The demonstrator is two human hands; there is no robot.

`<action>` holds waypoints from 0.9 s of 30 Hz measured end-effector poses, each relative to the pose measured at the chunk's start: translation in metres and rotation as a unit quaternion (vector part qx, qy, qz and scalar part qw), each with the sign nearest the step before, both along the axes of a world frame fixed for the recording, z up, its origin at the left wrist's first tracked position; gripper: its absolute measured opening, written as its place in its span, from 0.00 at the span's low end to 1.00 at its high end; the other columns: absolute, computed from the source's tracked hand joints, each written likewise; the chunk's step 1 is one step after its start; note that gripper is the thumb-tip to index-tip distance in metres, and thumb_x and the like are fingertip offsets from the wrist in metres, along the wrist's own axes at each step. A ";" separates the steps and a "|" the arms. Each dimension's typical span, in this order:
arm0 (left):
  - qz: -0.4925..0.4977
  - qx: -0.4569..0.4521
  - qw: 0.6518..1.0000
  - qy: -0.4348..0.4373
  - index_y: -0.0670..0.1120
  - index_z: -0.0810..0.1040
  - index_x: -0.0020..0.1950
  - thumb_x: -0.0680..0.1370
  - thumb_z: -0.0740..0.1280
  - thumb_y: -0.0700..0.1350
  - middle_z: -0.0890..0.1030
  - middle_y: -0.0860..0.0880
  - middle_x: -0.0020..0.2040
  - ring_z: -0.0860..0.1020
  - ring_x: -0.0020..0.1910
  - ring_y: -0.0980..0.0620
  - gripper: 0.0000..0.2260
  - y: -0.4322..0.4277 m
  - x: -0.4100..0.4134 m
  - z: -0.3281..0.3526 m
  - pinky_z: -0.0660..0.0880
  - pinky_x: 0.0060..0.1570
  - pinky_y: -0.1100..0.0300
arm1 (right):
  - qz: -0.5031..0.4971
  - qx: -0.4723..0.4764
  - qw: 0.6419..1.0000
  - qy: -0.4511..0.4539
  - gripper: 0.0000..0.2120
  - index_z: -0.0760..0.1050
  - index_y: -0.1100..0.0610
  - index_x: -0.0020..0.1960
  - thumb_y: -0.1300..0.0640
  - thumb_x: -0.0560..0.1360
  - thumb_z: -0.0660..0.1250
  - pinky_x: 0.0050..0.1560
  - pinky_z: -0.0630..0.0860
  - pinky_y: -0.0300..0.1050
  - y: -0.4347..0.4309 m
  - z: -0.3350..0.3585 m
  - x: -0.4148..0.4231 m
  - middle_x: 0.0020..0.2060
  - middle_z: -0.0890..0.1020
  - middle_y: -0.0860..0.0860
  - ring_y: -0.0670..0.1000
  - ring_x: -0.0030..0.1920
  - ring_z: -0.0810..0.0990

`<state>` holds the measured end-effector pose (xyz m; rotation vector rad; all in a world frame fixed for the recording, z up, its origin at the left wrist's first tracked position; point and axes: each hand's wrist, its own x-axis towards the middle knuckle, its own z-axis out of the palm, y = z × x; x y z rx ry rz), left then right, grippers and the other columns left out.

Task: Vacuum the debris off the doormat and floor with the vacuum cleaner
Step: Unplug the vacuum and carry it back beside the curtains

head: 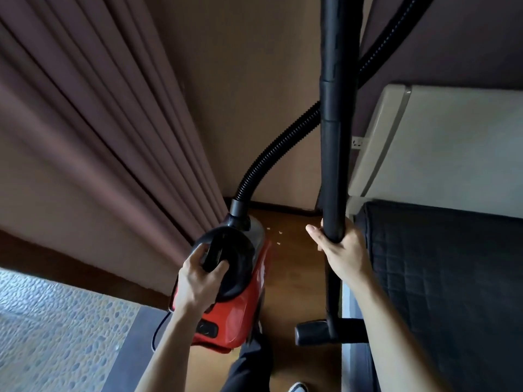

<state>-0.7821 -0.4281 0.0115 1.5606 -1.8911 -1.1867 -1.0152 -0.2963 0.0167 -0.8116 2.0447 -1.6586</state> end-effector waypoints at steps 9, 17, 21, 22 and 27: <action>-0.105 -0.049 0.993 -0.035 0.44 0.80 0.62 0.72 0.74 0.41 0.80 0.51 0.45 0.77 0.43 0.55 0.18 -0.088 -0.059 -0.011 0.67 0.34 0.79 | -0.056 0.024 0.998 0.025 0.14 0.73 0.55 0.36 0.56 0.75 0.76 0.34 0.74 0.48 -0.080 -0.008 -0.052 0.25 0.76 0.50 0.50 0.27 0.77; -0.132 -0.047 0.990 -0.029 0.47 0.77 0.62 0.74 0.72 0.45 0.80 0.53 0.49 0.79 0.46 0.54 0.17 -0.139 -0.089 -0.021 0.70 0.32 0.77 | -0.072 0.018 0.997 0.017 0.13 0.74 0.53 0.37 0.59 0.75 0.76 0.33 0.74 0.40 -0.134 -0.016 -0.088 0.23 0.76 0.46 0.51 0.27 0.78; -0.120 -0.049 0.991 -0.032 0.46 0.77 0.62 0.75 0.72 0.44 0.78 0.54 0.47 0.78 0.43 0.55 0.16 -0.147 -0.104 -0.021 0.69 0.30 0.78 | -0.051 0.008 0.999 0.006 0.12 0.74 0.52 0.38 0.61 0.75 0.75 0.31 0.73 0.38 -0.148 -0.015 -0.106 0.23 0.76 0.45 0.45 0.25 0.76; -0.117 -0.049 0.991 -0.034 0.44 0.77 0.63 0.75 0.72 0.44 0.78 0.54 0.47 0.77 0.40 0.57 0.17 -0.147 -0.107 -0.021 0.69 0.30 0.78 | -0.042 0.009 0.999 0.005 0.12 0.74 0.52 0.38 0.60 0.76 0.75 0.32 0.73 0.40 -0.150 -0.017 -0.111 0.23 0.76 0.46 0.46 0.25 0.76; -0.082 -0.038 0.995 -0.044 0.43 0.77 0.61 0.75 0.72 0.41 0.79 0.51 0.45 0.74 0.36 0.64 0.16 -0.149 -0.119 -0.027 0.70 0.31 0.78 | -0.021 0.006 1.000 0.009 0.12 0.74 0.53 0.38 0.57 0.75 0.76 0.34 0.74 0.38 -0.160 -0.029 -0.131 0.25 0.78 0.45 0.45 0.28 0.78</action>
